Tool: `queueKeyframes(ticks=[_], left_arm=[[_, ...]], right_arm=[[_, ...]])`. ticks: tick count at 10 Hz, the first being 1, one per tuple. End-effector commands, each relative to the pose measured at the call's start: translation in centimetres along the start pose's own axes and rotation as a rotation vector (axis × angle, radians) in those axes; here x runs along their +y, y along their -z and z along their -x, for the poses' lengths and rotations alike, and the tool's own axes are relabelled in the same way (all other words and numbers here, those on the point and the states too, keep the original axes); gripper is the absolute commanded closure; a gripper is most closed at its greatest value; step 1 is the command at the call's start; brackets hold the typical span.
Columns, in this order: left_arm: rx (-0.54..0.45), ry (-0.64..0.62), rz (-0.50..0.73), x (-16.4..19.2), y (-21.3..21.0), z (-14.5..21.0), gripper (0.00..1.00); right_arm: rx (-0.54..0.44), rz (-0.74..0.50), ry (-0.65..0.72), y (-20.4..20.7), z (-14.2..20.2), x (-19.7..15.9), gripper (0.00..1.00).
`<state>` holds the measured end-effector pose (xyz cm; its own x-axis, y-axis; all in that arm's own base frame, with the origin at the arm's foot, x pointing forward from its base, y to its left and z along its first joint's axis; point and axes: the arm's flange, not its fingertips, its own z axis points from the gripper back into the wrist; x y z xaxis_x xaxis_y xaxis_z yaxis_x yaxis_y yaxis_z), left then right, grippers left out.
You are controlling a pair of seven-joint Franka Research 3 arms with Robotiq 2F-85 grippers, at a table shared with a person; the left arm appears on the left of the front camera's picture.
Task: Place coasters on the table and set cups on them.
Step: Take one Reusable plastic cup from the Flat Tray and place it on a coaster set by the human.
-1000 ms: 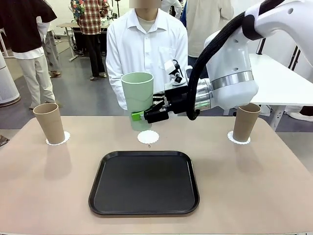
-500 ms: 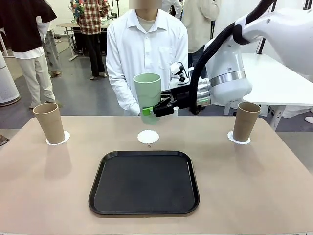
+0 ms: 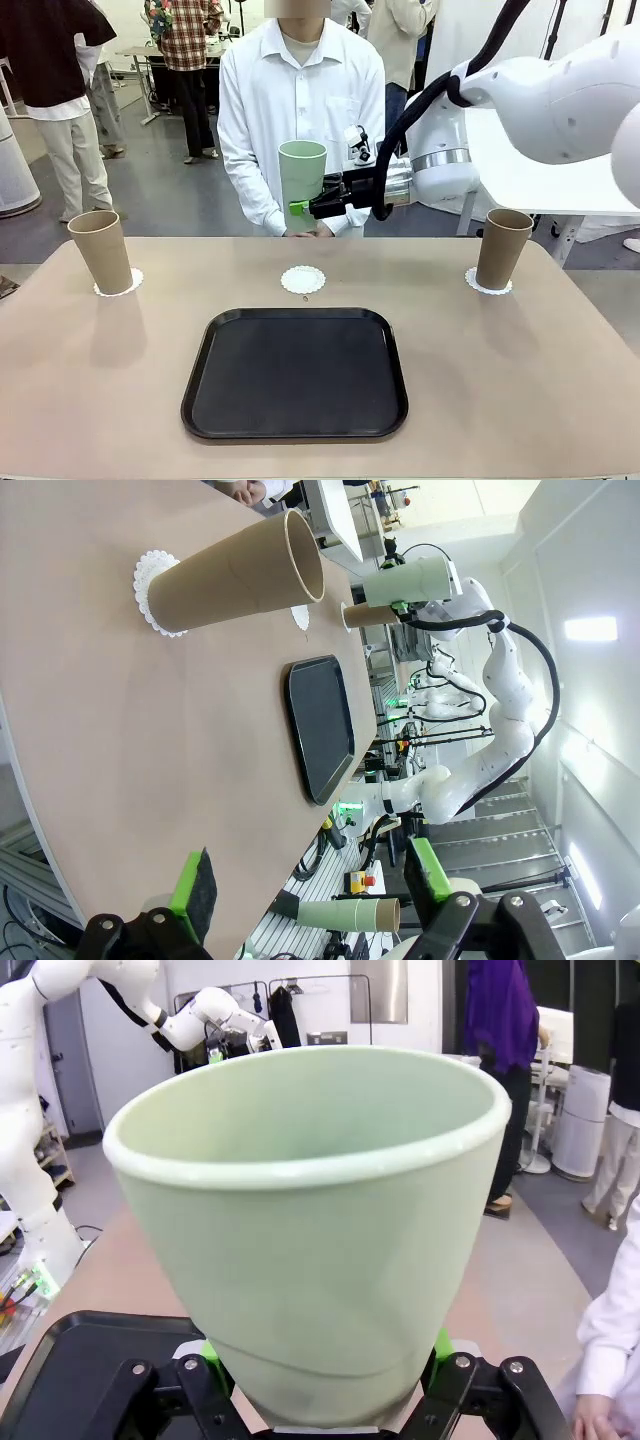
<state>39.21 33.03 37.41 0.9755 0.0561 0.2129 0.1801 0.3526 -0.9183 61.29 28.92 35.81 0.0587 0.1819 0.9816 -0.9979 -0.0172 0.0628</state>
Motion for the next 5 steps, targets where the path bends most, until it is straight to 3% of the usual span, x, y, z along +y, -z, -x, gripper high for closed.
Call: queueKeyframes(ticks=[1,5], left_arm=[[-0.002,0.006,0.006,-0.3,-0.1,0.2,0.00],[-0.002,0.006,0.006,-0.3,-0.1,0.2,0.00]], right_arm=[[-0.029,-0.027,0.054,0.2,0.3,-0.9,0.18],[-0.029,-0.088,0.079,-0.5,1.7,0.3,0.18]])
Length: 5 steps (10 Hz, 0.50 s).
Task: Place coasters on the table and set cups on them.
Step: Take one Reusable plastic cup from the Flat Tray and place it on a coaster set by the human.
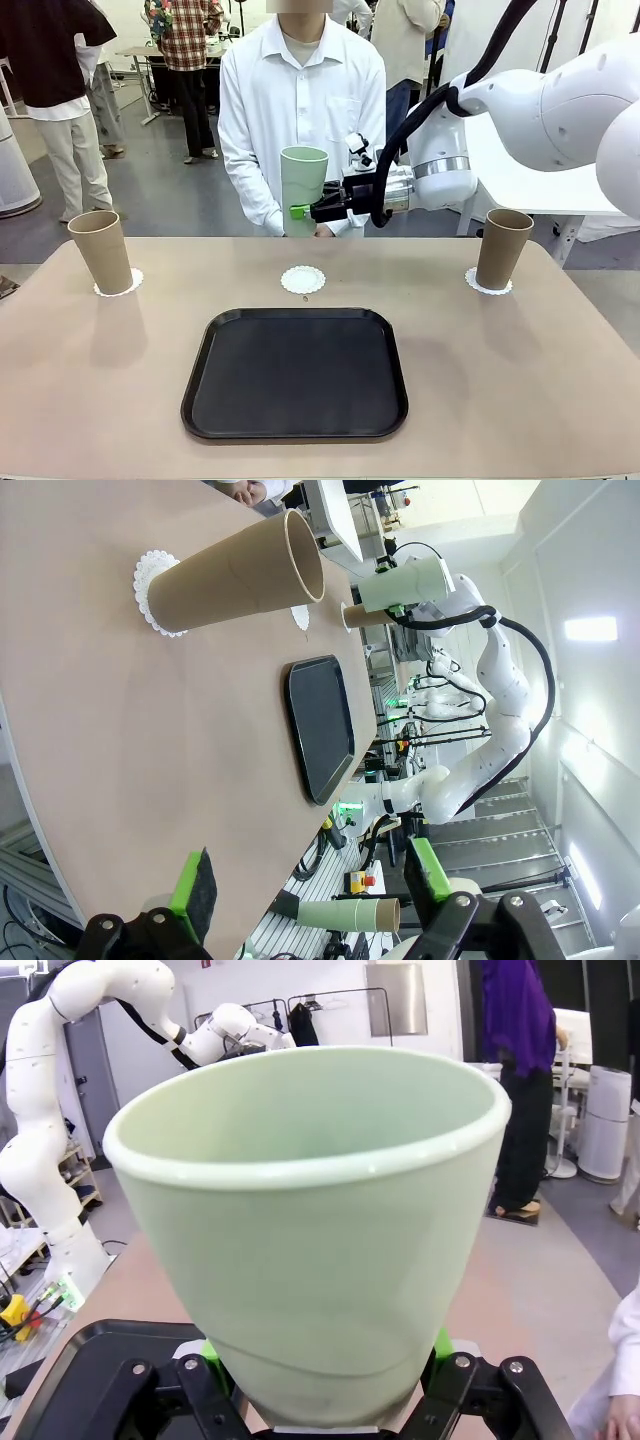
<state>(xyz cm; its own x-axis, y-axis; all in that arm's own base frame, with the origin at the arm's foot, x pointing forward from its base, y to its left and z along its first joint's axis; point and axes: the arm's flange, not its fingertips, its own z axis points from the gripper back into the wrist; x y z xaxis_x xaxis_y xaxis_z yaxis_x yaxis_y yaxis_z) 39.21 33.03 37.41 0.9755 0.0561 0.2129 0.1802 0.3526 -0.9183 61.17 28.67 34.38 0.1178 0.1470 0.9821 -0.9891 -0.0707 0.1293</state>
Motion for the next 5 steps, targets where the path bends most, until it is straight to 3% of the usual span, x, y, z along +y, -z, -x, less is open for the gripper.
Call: queueKeyframes(ticks=[1,5], left_arm=[[-0.002,0.006,0.006,-0.3,-0.1,0.2,0.00],[-0.002,0.006,0.006,-0.3,-0.1,0.2,0.00]], right_arm=[[0.026,-0.036,0.027,-0.3,1.1,0.7,0.18],[0.091,-0.009,-0.013,-0.1,4.2,0.6,0.18]])
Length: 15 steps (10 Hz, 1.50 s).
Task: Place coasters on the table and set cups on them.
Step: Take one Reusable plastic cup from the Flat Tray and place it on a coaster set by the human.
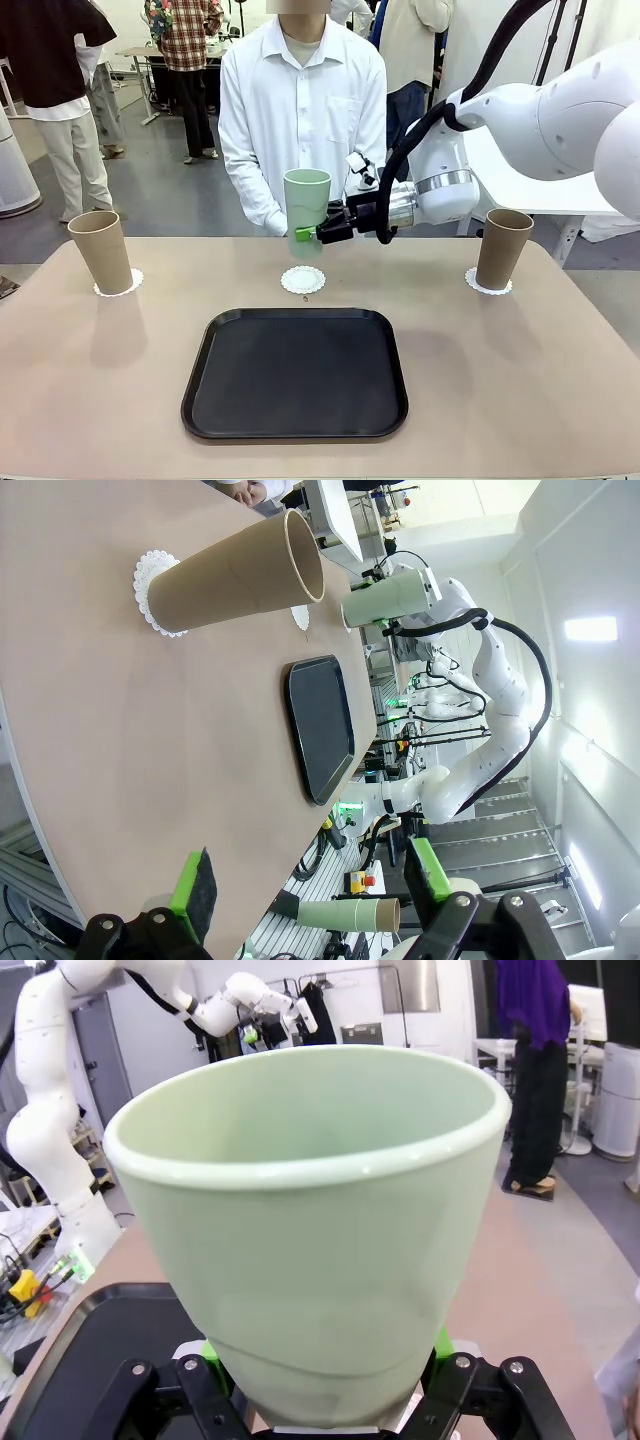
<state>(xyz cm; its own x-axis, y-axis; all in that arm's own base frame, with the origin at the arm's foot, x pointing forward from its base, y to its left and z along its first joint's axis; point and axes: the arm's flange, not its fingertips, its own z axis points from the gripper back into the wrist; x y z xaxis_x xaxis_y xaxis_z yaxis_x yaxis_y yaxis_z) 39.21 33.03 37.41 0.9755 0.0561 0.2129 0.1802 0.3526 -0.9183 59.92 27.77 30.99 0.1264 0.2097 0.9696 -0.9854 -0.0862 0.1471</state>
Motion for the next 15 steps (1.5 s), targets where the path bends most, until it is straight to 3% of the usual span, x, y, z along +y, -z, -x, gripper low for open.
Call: queueKeyframes(ticks=[1,10,15], left_arm=[[-0.002,0.006,0.006,-0.3,-0.1,0.2,0.00],[-0.002,0.006,0.006,-0.3,-0.1,0.2,0.00],[-0.002,0.006,0.006,-0.3,-0.1,0.2,0.00]], right_arm=[[0.025,0.004,-0.042,0.4,1.0,-0.3,0.18],[0.007,0.001,-0.036,0.3,1.7,-0.2,0.18],[0.043,-0.088,-0.164,2.5,3.6,-2.7,0.18]])
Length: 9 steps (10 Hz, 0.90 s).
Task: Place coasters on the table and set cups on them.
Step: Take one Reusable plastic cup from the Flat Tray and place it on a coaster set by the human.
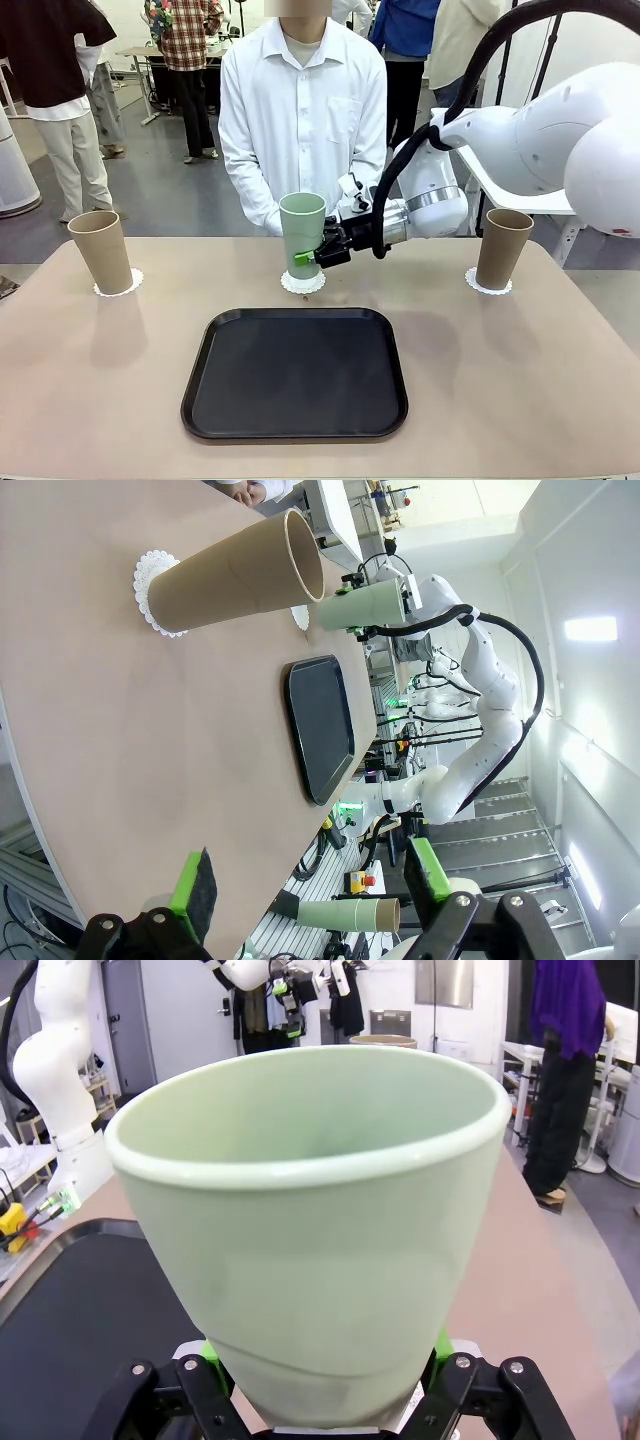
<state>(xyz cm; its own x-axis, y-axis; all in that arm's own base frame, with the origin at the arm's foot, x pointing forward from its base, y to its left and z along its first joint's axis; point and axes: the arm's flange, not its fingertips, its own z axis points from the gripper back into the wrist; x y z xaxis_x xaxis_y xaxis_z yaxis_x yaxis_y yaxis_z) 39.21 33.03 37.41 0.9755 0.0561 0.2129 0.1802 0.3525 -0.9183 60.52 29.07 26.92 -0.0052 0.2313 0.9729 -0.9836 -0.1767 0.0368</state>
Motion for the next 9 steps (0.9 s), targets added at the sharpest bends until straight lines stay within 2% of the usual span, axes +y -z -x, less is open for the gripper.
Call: queueKeyframes(ticks=[1,9], left_arm=[[-0.002,0.006,0.006,-0.3,-0.1,0.2,0.00],[-0.002,0.006,0.006,-0.3,-0.1,0.2,0.00]], right_arm=[[0.003,-0.026,-0.040,0.5,0.5,-1.7,0.18],[0.010,-0.027,-0.004,0.9,2.8,-2.6,0.18]])
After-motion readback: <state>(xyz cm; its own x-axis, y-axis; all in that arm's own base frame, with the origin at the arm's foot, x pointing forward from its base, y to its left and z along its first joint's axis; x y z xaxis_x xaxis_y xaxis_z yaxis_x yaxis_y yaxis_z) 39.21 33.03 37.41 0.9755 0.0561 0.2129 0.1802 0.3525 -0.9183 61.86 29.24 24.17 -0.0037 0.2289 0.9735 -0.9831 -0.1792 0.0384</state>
